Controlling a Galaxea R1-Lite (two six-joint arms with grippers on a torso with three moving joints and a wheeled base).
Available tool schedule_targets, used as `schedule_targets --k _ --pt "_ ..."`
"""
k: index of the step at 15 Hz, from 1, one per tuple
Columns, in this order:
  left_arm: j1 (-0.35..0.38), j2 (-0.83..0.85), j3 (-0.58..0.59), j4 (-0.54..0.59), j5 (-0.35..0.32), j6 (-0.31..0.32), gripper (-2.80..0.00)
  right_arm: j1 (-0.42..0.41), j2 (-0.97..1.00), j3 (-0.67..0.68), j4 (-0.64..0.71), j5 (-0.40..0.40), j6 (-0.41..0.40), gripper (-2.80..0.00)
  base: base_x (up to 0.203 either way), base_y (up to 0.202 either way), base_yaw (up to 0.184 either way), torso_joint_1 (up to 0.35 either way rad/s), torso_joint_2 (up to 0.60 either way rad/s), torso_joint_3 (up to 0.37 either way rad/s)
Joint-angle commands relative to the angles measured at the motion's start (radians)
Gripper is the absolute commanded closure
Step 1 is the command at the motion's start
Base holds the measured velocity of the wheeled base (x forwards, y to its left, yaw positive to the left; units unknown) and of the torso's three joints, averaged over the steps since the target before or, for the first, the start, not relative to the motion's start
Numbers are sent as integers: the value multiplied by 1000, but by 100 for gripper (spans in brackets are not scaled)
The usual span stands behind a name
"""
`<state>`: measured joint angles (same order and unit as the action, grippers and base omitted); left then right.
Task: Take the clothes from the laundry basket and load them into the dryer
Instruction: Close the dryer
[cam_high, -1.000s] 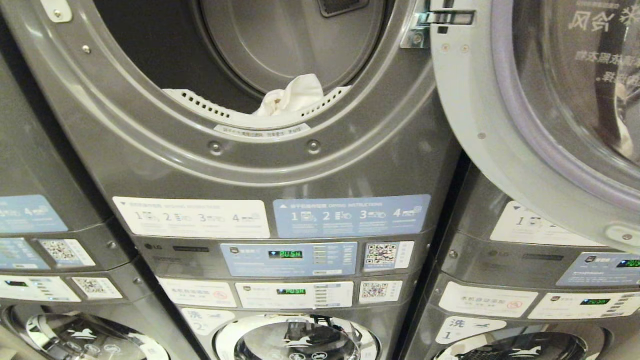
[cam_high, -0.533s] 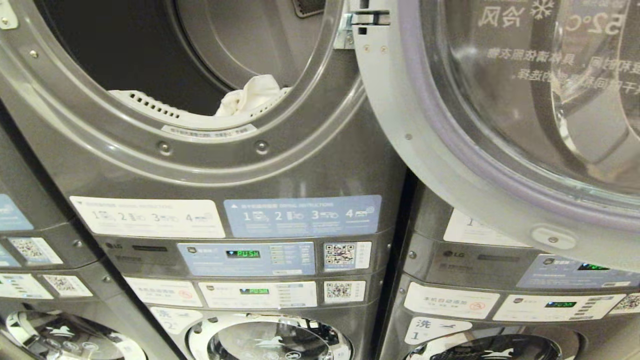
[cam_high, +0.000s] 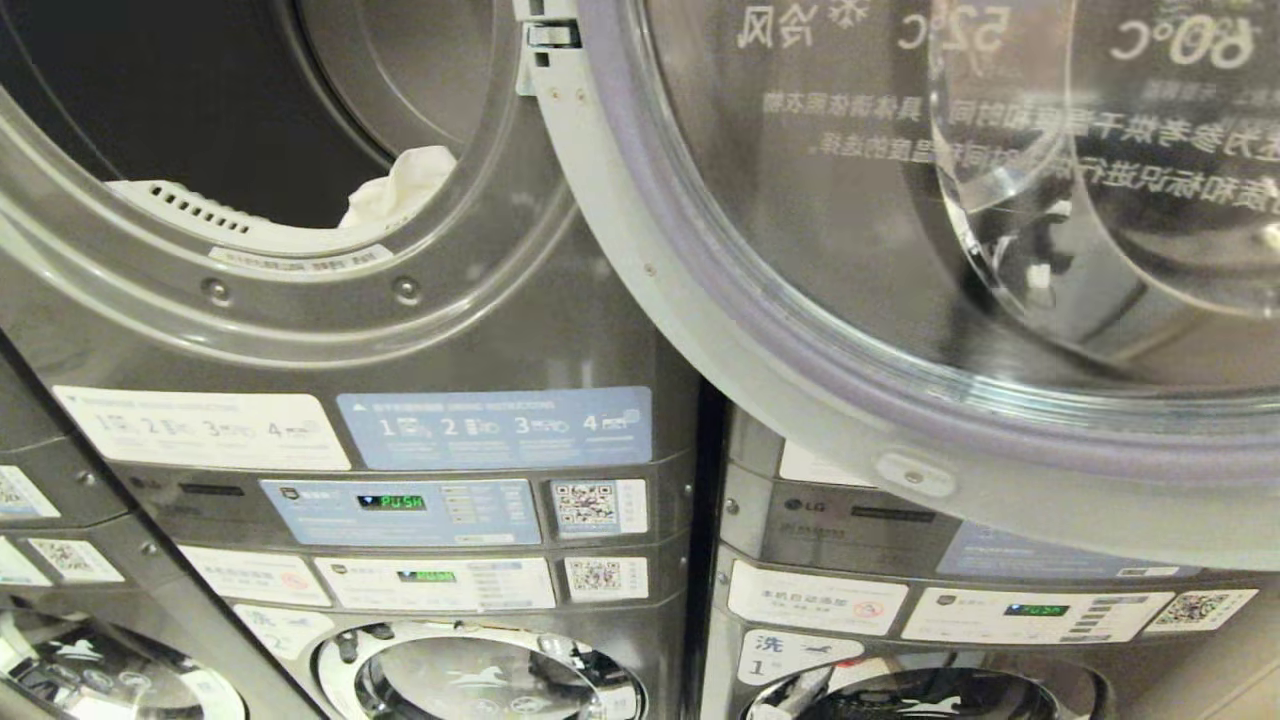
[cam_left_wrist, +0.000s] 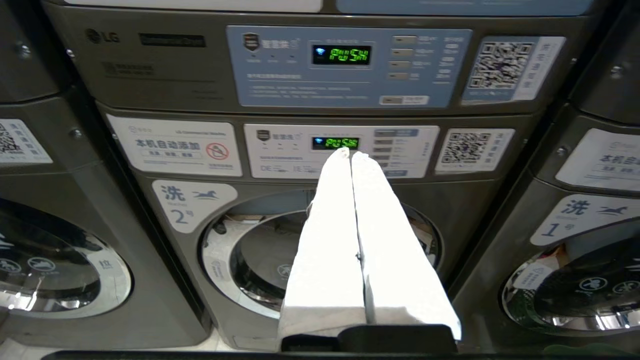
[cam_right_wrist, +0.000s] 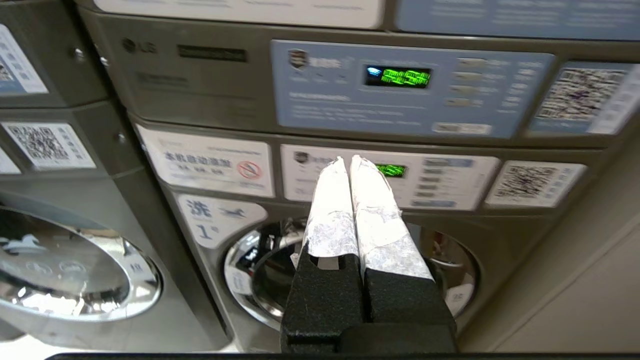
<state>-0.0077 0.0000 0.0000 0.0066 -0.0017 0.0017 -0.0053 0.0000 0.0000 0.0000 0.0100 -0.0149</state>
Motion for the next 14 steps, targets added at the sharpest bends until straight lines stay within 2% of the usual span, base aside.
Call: schedule_targets --k 1,3,9,14 --pt "0 0 0 0 0 0 0 -1 2 0 0 1 0 0 -107 -189 2 4 4 0" --pt "0 0 0 0 0 0 0 -1 2 0 0 -1 0 0 -33 -92 9 -26 -3 6" --pt "0 0 0 0 0 0 0 -1 2 0 0 -2 1 0 0 0 0 4 2 0" --pt "0 0 0 0 0 0 0 -1 0 -2 0 -2 1 0 -172 0 3 -3 6 3"
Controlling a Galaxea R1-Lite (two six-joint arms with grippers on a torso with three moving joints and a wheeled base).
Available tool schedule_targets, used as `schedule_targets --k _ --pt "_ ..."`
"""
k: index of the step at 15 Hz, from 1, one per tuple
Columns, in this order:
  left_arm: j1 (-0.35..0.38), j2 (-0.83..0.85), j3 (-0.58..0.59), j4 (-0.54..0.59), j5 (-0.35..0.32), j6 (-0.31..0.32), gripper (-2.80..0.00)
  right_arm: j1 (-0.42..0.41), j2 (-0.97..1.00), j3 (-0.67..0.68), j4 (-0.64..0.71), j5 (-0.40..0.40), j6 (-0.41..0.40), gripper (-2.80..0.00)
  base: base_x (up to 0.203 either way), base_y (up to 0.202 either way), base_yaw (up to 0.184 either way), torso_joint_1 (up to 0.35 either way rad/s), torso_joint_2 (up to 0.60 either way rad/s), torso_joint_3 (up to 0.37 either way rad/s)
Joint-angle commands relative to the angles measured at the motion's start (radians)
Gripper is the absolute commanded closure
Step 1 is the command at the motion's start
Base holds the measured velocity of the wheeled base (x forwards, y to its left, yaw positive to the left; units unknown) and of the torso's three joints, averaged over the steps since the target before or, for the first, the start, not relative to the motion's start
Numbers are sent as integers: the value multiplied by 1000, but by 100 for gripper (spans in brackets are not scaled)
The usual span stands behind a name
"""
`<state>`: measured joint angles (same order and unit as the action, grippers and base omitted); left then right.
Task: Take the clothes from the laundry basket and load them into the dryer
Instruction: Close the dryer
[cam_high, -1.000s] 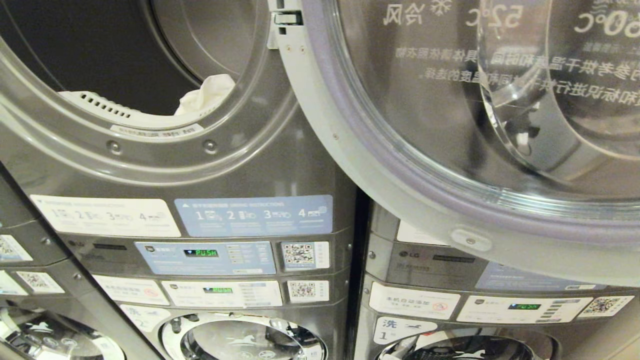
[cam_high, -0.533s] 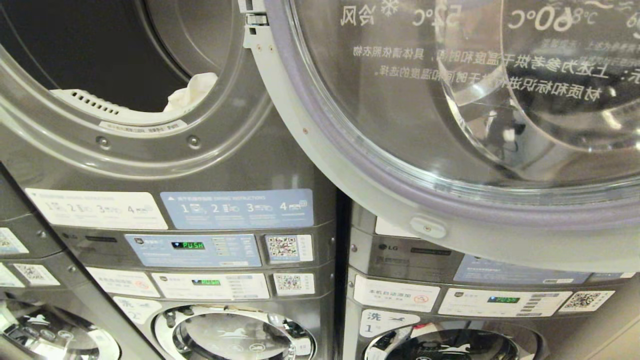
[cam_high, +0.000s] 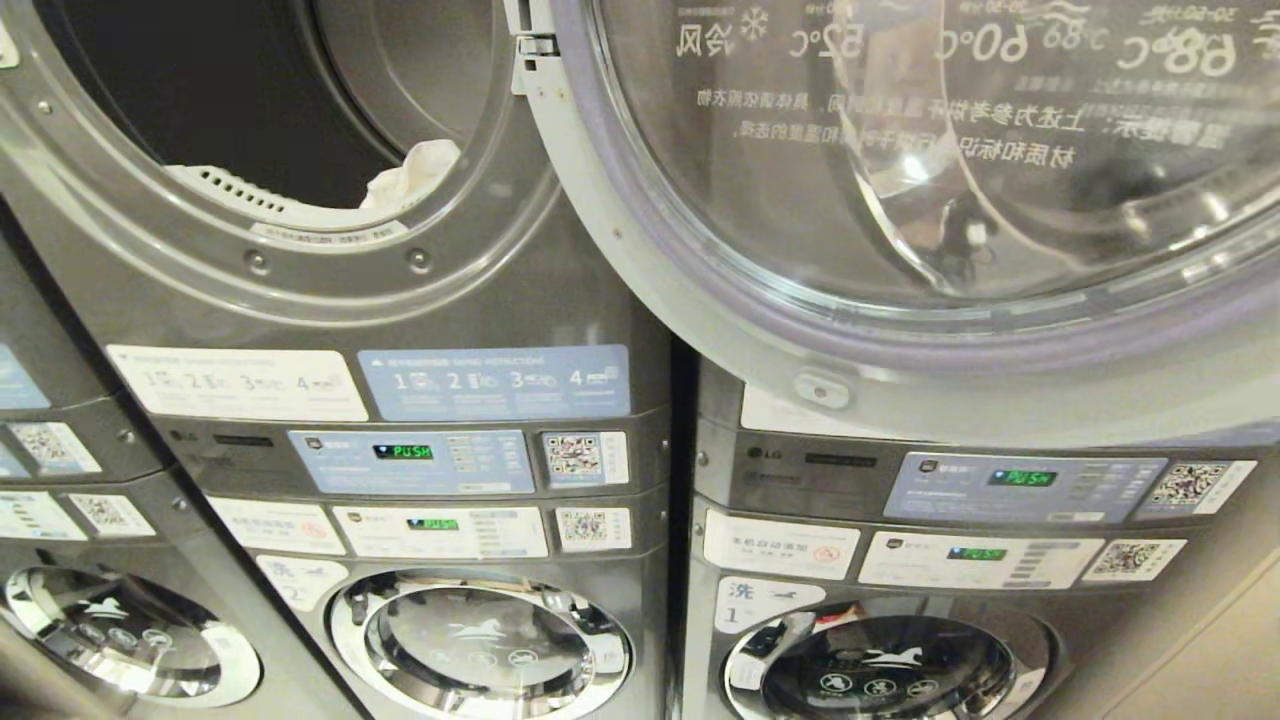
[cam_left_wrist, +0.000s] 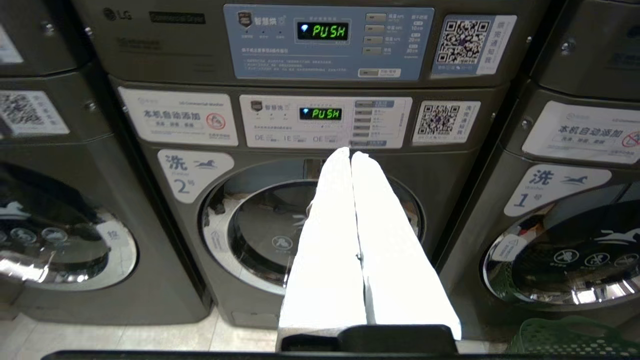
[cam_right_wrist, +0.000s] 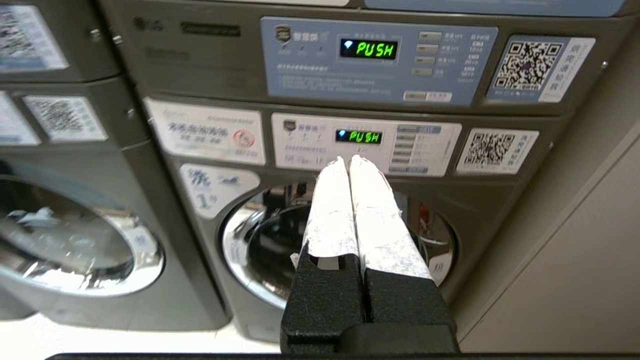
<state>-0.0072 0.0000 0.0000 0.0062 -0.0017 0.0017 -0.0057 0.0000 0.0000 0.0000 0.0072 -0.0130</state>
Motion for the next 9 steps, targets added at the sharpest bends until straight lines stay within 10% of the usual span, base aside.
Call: schedule_targets --k 1,9 --pt "0 0 0 0 0 0 0 0 2 0 0 0 -2 0 -192 0 1 6 3 2" --pt "0 0 0 0 0 0 0 0 2 0 0 0 1 0 -185 0 2 2 0 3"
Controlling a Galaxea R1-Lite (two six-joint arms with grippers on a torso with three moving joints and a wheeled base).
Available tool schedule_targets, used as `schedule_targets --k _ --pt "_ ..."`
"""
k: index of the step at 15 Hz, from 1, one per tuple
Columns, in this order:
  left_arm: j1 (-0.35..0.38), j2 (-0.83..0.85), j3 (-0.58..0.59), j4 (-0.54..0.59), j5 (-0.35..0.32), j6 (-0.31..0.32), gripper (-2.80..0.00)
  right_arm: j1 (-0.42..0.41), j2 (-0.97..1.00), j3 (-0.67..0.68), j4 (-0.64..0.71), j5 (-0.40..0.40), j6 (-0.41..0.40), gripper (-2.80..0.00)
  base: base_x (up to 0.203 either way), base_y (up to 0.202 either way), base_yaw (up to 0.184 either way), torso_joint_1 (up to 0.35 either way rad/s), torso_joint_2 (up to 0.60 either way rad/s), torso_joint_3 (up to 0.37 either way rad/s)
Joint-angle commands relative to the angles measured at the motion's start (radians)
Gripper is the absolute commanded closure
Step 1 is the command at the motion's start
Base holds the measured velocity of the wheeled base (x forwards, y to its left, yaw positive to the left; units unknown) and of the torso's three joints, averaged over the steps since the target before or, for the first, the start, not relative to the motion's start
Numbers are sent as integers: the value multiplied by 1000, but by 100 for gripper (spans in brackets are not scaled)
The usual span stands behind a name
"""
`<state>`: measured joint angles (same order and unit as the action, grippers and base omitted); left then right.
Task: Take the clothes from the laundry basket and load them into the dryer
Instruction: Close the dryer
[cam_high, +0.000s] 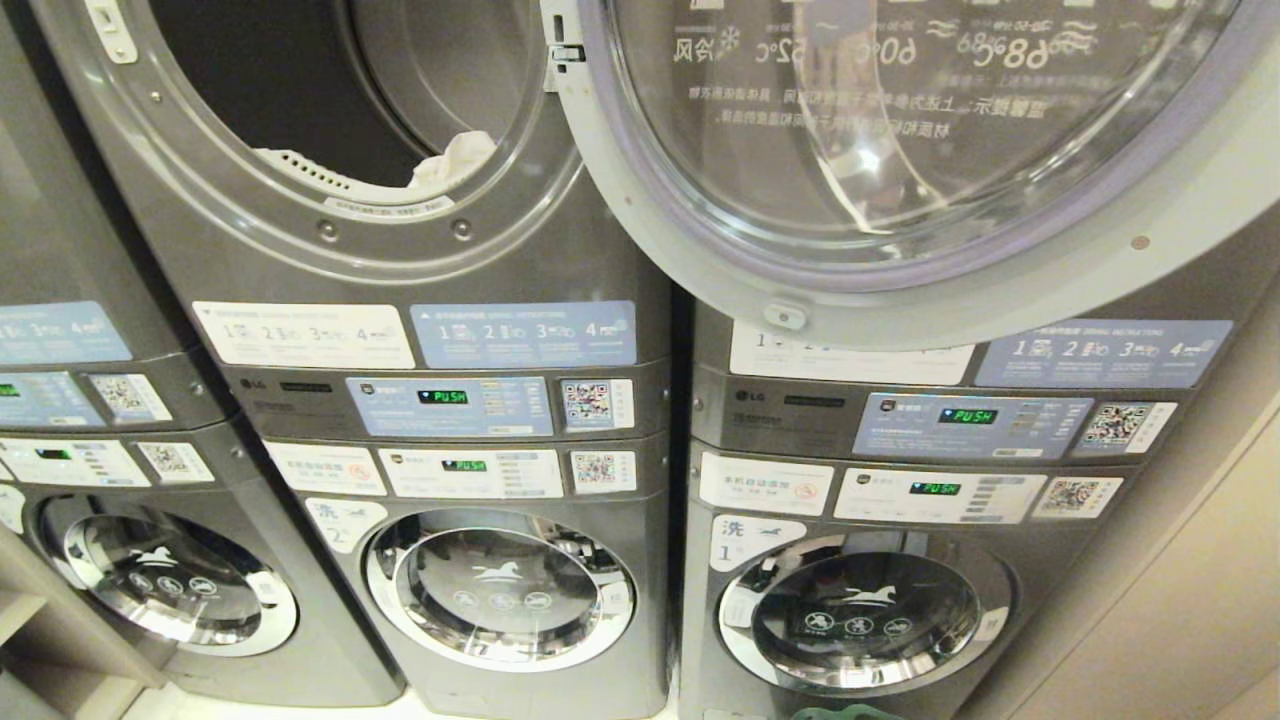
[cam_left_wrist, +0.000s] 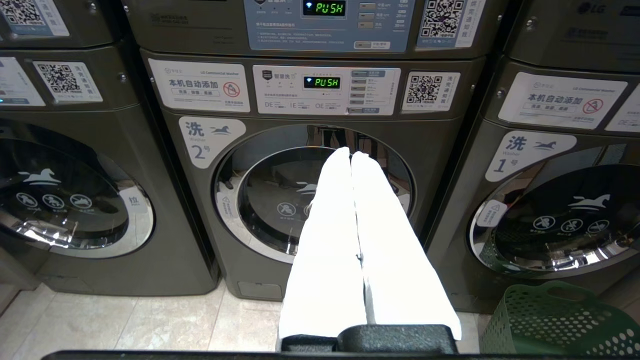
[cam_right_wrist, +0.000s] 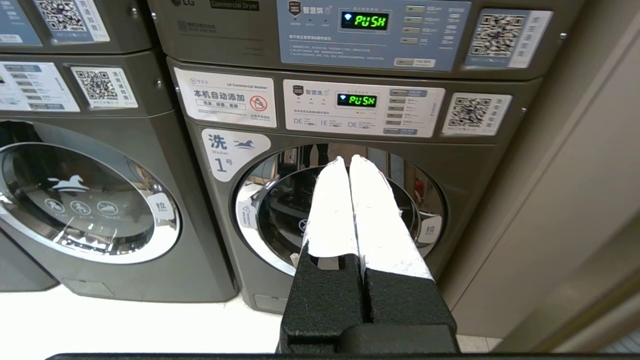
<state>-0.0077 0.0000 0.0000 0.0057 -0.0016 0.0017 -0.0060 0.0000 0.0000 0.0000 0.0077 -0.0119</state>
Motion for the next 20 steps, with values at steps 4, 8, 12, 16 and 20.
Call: schedule_targets --k 4,8,12,16,20 --pt "0 0 0 0 0 0 0 1 0 -7 4 4 -17 0 0 0 0 8 1 1" --pt "0 0 0 0 0 0 0 -10 188 -256 1 13 -3 0 0 0 0 0 0 0" --pt "0 0 0 0 0 0 0 -37 762 -605 -95 -90 108 0 0 0 0 0 0 0" --pt "0 0 0 0 0 0 0 -50 1188 -817 -378 -163 193 0 0 0 0 0 0 0" --pt "0 0 0 0 0 0 0 -55 1304 -931 -503 -148 222 0 0 0 0 0 0 0"
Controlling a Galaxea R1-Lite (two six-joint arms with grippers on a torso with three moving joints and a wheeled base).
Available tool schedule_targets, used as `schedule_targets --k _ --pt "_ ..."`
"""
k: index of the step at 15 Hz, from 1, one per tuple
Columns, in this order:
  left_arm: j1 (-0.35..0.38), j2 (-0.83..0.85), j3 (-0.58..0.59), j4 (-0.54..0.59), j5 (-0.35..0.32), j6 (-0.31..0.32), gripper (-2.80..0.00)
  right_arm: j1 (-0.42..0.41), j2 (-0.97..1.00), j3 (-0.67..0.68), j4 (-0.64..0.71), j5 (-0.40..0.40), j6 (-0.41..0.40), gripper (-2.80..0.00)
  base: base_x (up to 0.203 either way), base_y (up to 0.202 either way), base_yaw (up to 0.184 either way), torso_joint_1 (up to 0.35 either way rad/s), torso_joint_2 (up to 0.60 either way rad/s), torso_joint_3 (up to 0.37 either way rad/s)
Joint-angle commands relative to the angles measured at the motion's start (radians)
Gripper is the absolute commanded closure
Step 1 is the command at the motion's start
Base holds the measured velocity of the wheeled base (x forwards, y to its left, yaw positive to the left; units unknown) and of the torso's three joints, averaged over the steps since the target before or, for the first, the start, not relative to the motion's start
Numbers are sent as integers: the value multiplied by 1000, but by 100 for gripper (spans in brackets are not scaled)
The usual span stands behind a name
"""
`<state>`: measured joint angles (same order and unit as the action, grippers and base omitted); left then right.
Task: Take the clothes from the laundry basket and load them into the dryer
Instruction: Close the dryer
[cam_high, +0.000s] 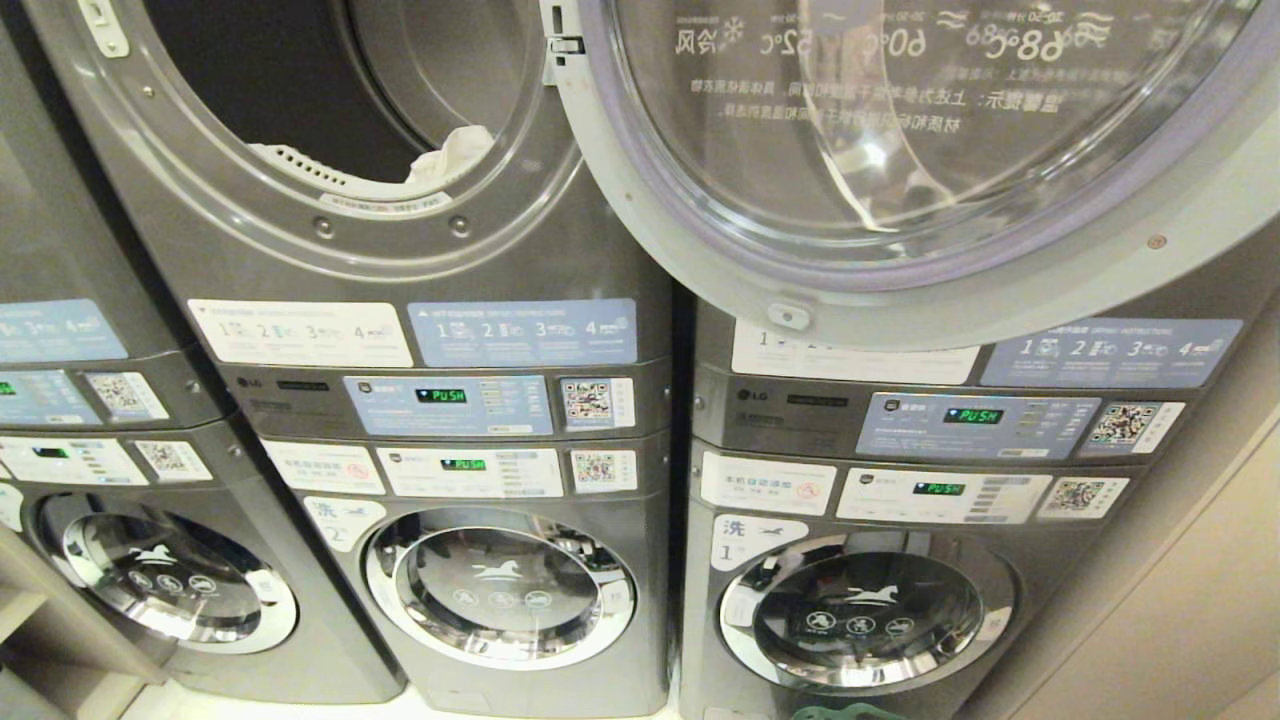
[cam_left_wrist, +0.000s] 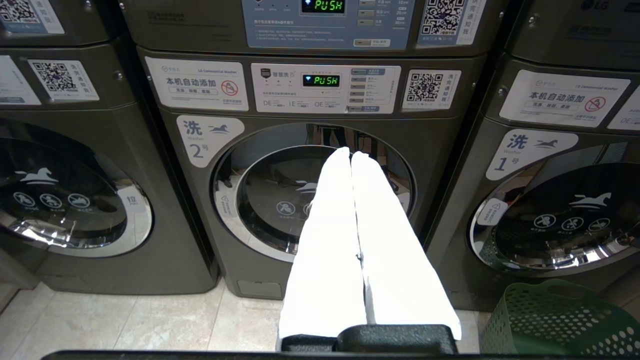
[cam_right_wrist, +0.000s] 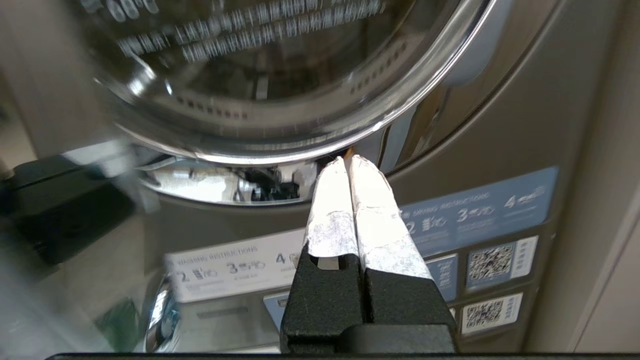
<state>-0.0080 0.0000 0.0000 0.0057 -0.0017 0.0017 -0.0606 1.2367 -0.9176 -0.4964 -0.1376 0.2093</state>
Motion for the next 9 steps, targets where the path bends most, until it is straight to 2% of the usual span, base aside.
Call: schedule_targets --k 1,3,7,9 --pt "0 0 0 0 0 0 0 -1 63 -14 -7 15 2 0 0 0 0 0 0 0" --pt "0 0 0 0 0 0 0 -2 39 -8 -10 89 8 0 0 0 0 0 0 0" --pt "0 0 0 0 0 0 0 -2 -7 11 -16 254 88 0 0 0 0 0 0 0" --pt "0 0 0 0 0 0 0 -1 -14 39 -77 318 92 0 0 0 0 0 0 0"
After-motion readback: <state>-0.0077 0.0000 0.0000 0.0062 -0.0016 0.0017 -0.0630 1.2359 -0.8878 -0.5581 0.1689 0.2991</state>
